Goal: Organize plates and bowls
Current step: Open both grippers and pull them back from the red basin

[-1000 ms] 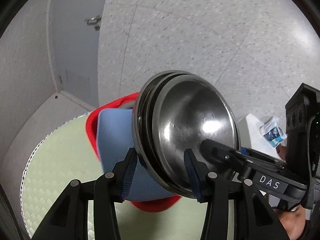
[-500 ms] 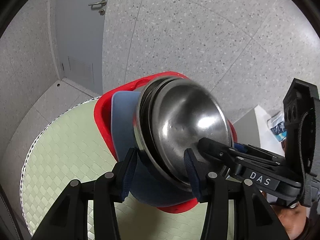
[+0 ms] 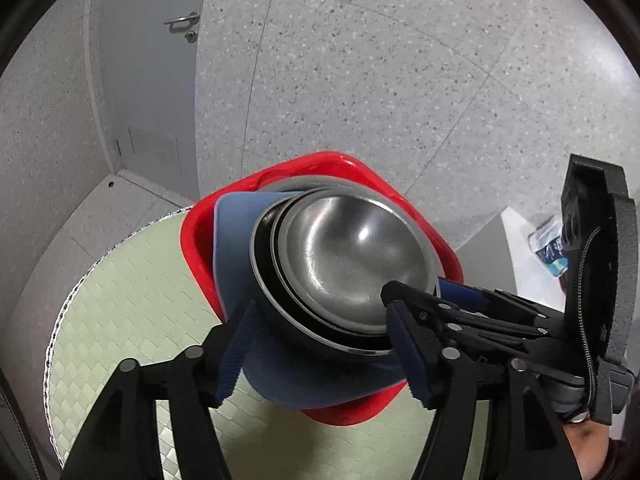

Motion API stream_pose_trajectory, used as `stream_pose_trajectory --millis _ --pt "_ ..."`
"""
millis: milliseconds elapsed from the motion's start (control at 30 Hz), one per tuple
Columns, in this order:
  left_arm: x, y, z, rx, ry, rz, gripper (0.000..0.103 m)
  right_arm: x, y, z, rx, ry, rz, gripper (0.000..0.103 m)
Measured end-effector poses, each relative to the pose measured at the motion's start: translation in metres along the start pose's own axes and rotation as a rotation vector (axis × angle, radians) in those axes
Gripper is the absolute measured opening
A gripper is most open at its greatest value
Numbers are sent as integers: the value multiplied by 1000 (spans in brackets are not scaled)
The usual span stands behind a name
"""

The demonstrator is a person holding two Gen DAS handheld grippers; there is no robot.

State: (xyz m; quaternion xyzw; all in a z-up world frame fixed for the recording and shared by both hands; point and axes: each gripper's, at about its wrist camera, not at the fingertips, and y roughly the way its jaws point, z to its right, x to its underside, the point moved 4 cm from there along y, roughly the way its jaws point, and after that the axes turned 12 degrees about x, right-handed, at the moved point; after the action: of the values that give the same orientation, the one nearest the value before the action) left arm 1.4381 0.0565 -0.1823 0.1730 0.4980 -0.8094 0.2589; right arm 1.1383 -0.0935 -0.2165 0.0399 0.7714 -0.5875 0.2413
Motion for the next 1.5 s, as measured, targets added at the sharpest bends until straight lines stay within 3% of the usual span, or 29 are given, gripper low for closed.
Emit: stream_pose_trajectory --millis 133,400,800,1100,1500 --pt "5 -19 -3 1 4 33 80 3 -13 2 26 18 30 62" --pt "32 -66 -10 -22 44 93 88 26 -55 -8 94 57 112 74" --pt "130 -174 5 -37 206 204 94 109 -141 -42 179 128 248 80" --pt "244 -280 24 -20 256 314 100 185 -214 -77 207 101 378 85" --pt "467 -436 62 -64 309 422 102 338 -319 -103 223 116 527 95"
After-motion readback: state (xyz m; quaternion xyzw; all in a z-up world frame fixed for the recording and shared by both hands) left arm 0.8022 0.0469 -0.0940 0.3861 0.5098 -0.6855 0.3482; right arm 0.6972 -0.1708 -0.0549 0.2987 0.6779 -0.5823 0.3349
